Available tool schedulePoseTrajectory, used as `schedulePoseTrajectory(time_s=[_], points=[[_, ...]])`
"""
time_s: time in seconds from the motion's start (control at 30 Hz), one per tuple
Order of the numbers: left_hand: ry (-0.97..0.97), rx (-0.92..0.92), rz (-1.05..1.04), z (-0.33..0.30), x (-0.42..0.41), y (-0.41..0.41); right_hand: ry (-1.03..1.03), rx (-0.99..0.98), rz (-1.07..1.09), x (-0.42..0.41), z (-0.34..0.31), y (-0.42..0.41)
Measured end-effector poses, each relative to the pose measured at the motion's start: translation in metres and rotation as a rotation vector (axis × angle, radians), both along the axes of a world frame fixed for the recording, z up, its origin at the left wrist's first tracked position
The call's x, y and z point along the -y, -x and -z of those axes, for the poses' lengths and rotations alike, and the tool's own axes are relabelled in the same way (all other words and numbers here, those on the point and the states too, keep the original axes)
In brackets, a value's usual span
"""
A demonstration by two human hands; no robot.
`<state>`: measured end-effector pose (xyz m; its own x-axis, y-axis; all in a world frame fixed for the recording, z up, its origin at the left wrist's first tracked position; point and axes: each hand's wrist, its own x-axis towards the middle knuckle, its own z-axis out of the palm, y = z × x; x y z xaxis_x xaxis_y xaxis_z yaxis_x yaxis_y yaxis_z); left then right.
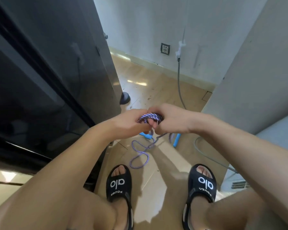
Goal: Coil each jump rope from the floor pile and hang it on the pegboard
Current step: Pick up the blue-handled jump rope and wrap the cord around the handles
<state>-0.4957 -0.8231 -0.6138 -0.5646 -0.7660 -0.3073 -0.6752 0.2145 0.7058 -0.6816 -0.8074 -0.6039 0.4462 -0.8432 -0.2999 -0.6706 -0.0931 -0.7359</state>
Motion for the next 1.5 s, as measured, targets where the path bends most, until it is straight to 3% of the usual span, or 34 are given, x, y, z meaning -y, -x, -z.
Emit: schedulePoseTrajectory(time_s=[0.1,0.2,0.37,0.47,0.53,0.63,0.73,0.8,0.93,1.03,1.13,1.2,1.27,1.37,1.5], points=[[-0.001,0.035,-0.061,-0.003,0.005,-0.003,0.009,0.019,0.029,0.002,0.001,0.003],[-0.023,0.067,-0.255,-0.008,0.012,-0.015,0.070,-0.108,0.060,0.009,0.002,0.012],[0.186,0.163,-0.619,-0.014,0.023,-0.044,0.129,-0.271,0.140,0.016,0.009,0.028],[0.142,0.479,-0.348,-0.008,0.013,-0.042,0.147,-0.179,0.154,0.012,0.010,0.019],[0.012,0.336,-0.183,-0.006,0.003,-0.030,0.158,-0.106,0.123,0.008,0.005,0.007],[-0.044,0.036,-0.112,-0.008,-0.001,-0.013,0.180,0.013,0.107,0.005,-0.006,-0.006],[-0.051,-0.029,-0.133,-0.010,0.000,-0.009,0.168,0.076,0.137,0.008,-0.008,-0.001],[0.019,0.001,-0.197,-0.013,0.004,-0.016,0.159,-0.023,0.122,0.012,-0.005,0.008],[0.174,0.362,-0.423,-0.010,0.025,-0.052,0.173,-0.234,0.191,0.020,0.002,0.036],[0.065,0.568,-0.339,-0.002,0.019,-0.057,0.209,-0.223,0.245,0.020,0.005,0.041],[-0.089,0.264,-0.193,-0.007,0.003,-0.032,0.179,-0.085,0.172,0.012,0.000,0.017],[-0.054,0.062,-0.097,-0.007,-0.001,-0.014,0.178,-0.005,0.118,0.006,-0.005,0.001],[-0.056,-0.023,-0.089,-0.008,-0.003,-0.007,0.196,0.032,0.106,0.006,-0.008,-0.002],[-0.065,0.016,-0.210,-0.013,0.006,-0.016,0.210,-0.068,0.119,0.013,-0.007,0.014],[0.149,0.328,-0.365,-0.021,0.016,-0.045,0.189,-0.205,0.251,0.025,-0.001,0.050]])
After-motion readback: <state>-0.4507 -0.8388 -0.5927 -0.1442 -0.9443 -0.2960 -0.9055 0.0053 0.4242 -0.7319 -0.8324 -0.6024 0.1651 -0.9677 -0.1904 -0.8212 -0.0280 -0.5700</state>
